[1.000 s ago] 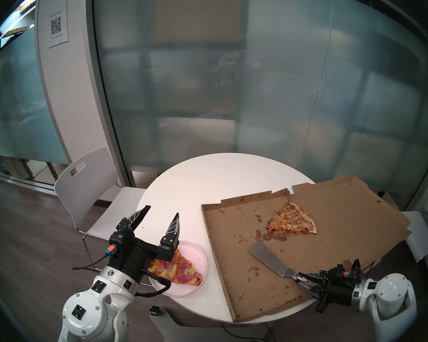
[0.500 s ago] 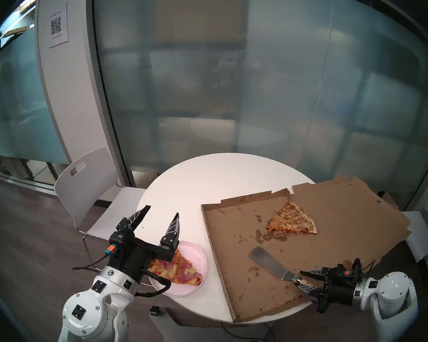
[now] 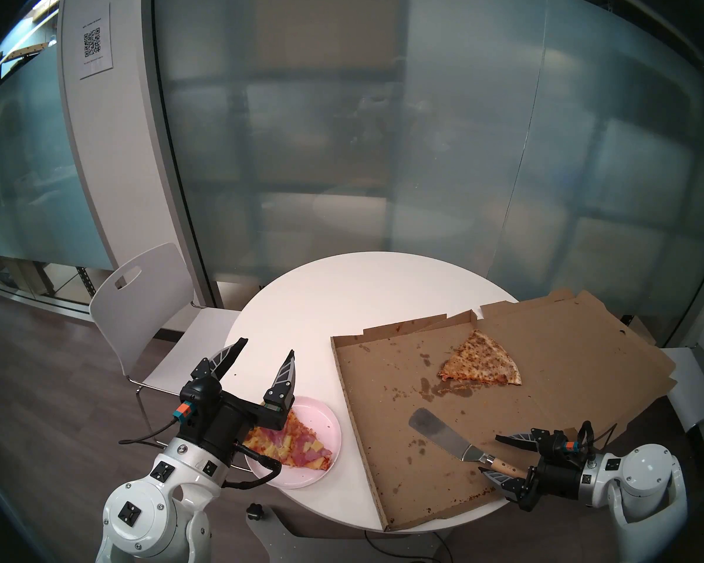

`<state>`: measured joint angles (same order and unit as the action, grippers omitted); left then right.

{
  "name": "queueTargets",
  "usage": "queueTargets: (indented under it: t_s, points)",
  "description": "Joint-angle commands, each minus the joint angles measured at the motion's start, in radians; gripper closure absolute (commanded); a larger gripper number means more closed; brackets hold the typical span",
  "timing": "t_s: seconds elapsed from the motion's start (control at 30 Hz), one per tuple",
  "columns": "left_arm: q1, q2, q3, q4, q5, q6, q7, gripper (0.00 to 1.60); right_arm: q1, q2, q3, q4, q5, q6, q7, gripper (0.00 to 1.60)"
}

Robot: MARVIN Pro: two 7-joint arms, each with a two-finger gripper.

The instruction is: Put pizza slice onto the plate

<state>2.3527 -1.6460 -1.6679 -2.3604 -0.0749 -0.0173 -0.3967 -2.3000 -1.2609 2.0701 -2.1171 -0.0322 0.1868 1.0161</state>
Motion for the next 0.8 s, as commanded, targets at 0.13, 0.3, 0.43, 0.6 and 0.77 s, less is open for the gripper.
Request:
queueTargets:
  t_s: [0.13,0.3,0.43,0.6,0.77]
  points:
    - [-0.003,0.001,-0.002,-0.019,-0.001,-0.007,-0.001,0.0,0.011,-0.099,0.125,-0.078,0.141,-0.05,-0.03,0.14]
    - [-0.003,0.001,-0.002,-0.019,-0.001,-0.008,-0.002,0.0,0.012,-0.15,0.175,-0.089,0.216,-0.081,-0.042,0.07]
    - [-0.003,0.001,-0.002,-0.019,-0.001,-0.008,-0.002,0.0,0.023,-0.194,0.201,-0.081,0.267,-0.119,-0.062,0.01]
    - [-0.002,0.001,-0.002,-0.019,-0.001,-0.008,-0.002,0.0,0.046,-0.236,0.202,-0.066,0.306,-0.158,-0.092,0.0]
    - [-0.002,0.0,-0.002,-0.019,-0.001,-0.008,-0.002,0.0,0.069,-0.254,0.19,-0.047,0.314,-0.176,-0.118,0.0]
